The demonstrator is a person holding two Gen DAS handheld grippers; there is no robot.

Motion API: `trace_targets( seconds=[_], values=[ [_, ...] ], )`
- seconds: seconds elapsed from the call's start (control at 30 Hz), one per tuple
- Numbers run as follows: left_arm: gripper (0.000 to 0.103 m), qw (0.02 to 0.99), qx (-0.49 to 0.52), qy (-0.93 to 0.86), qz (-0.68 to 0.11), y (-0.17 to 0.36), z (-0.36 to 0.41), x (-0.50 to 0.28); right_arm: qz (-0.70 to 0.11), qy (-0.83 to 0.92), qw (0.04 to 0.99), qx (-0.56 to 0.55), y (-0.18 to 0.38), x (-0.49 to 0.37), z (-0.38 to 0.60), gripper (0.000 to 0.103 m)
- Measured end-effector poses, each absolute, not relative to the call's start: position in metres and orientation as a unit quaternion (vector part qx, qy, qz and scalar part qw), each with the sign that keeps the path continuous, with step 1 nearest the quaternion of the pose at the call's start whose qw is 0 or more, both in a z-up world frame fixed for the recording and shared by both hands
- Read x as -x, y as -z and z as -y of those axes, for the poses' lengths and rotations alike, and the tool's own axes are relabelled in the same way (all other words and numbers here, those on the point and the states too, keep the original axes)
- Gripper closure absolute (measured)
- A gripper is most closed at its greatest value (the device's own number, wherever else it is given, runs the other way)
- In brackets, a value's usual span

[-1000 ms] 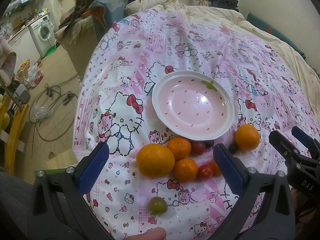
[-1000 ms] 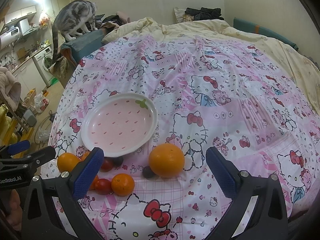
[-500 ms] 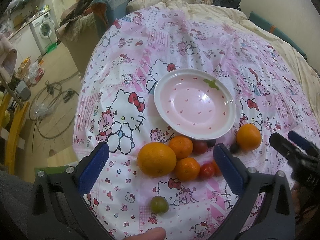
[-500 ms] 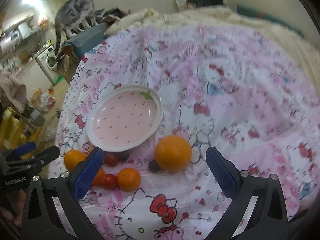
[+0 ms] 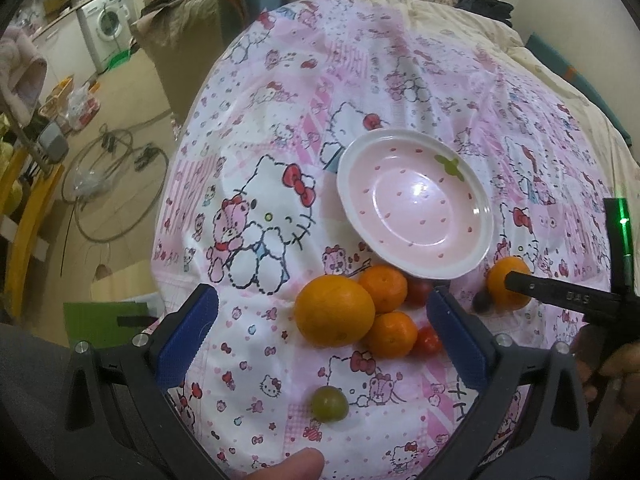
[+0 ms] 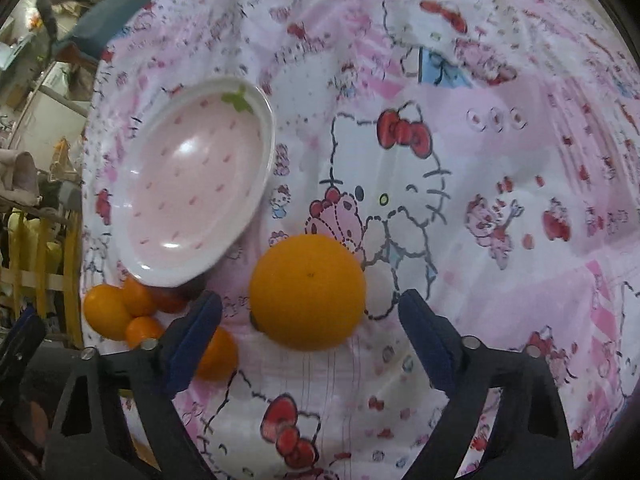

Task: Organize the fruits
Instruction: 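Grasp a large orange with the right tool while the left tool grasps another large orange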

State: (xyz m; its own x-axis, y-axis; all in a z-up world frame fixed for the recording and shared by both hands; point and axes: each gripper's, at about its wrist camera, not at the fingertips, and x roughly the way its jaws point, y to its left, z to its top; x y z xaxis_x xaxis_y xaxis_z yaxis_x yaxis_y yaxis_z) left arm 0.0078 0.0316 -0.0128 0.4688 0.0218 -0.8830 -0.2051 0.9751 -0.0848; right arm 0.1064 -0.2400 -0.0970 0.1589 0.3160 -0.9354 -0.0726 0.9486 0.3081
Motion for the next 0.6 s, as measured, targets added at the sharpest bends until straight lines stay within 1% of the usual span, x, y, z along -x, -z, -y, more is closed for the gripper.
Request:
trace_targets(
  seconds=[0.13,0.17,0.2,0.23,0.27,0.37,0.53,0.6],
  values=[
    [0.000,0.837,0.107,-0.062,-0.533,0.023,-0.038,-0.012,-0.645,-0.124,0.748,-0.090,0.110,-0.111,0.238,0.023],
    [0.000,0.833,0.112,-0.064,-0.538,0.026,-0.040,-0.013,-0.645,-0.123,0.750,-0.082,0.111,-0.111,0.237,0.024],
    [0.000,0.828,0.117,-0.068,-0.545,0.029,-0.042,-0.015,-0.642,-0.125,0.752,-0.076,0.111,-0.110,0.235,0.027],
    [0.000,0.822,0.122,-0.073,-0.551,0.032,-0.044,-0.016,-0.640,-0.129,0.753,-0.074,0.111,-0.111,0.233,0.034],
    [0.000,0.818,0.128,-0.077,-0.556,0.035,-0.046,-0.017,-0.638,-0.136,0.754,-0.074,0.109,-0.110,0.232,0.037],
    [0.000,0.804,0.143,-0.083,-0.571,0.045,-0.049,-0.019,-0.634,-0.138,0.757,-0.072,0.107,-0.108,0.229,0.039],
    [0.001,0.781,0.139,-0.080,-0.603,0.064,-0.040,-0.029,-0.629,-0.142,0.759,-0.092,0.105,-0.105,0.237,0.040],
    [0.003,0.774,0.138,-0.079,-0.613,0.071,-0.037,-0.033,-0.629,-0.141,0.758,-0.101,0.105,-0.105,0.242,0.040]
  ],
)
